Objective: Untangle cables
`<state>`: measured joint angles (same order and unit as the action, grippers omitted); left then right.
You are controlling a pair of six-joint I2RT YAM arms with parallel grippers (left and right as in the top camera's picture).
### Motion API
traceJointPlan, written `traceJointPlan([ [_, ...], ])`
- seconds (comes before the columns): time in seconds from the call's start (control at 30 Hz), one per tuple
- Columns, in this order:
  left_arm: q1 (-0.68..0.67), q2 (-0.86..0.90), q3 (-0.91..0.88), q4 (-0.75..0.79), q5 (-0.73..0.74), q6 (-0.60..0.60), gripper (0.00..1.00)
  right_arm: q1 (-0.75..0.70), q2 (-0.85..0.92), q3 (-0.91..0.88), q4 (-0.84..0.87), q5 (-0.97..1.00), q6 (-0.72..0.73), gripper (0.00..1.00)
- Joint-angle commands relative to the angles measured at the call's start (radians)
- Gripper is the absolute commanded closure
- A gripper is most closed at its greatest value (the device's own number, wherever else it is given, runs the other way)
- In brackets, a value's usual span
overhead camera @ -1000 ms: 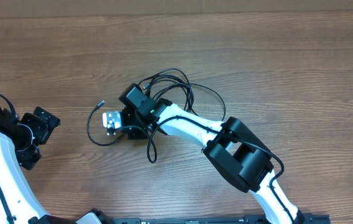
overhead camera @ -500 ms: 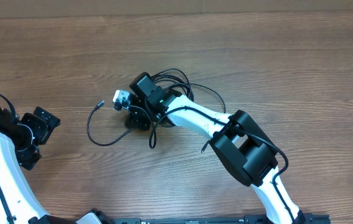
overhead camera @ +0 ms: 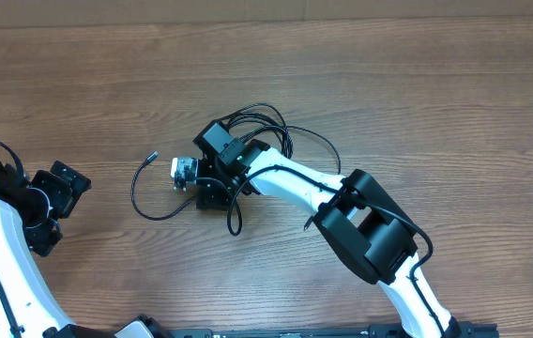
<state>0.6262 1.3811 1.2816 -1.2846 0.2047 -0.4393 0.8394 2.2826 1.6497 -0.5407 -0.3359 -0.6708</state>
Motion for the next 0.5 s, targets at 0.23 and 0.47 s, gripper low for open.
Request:
traceJointPlan([
  [0.23,0.002,-0.019,-0.003,0.003,-0.005,-0.006,0.00,0.003,0.018,-0.013,-0.008,0.035,-0.053,0.80],
  [0.47,0.002,-0.019,-0.003,0.003,-0.005,-0.006,0.00,0.006,0.016,-0.012,-0.003,0.035,-0.053,0.96],
])
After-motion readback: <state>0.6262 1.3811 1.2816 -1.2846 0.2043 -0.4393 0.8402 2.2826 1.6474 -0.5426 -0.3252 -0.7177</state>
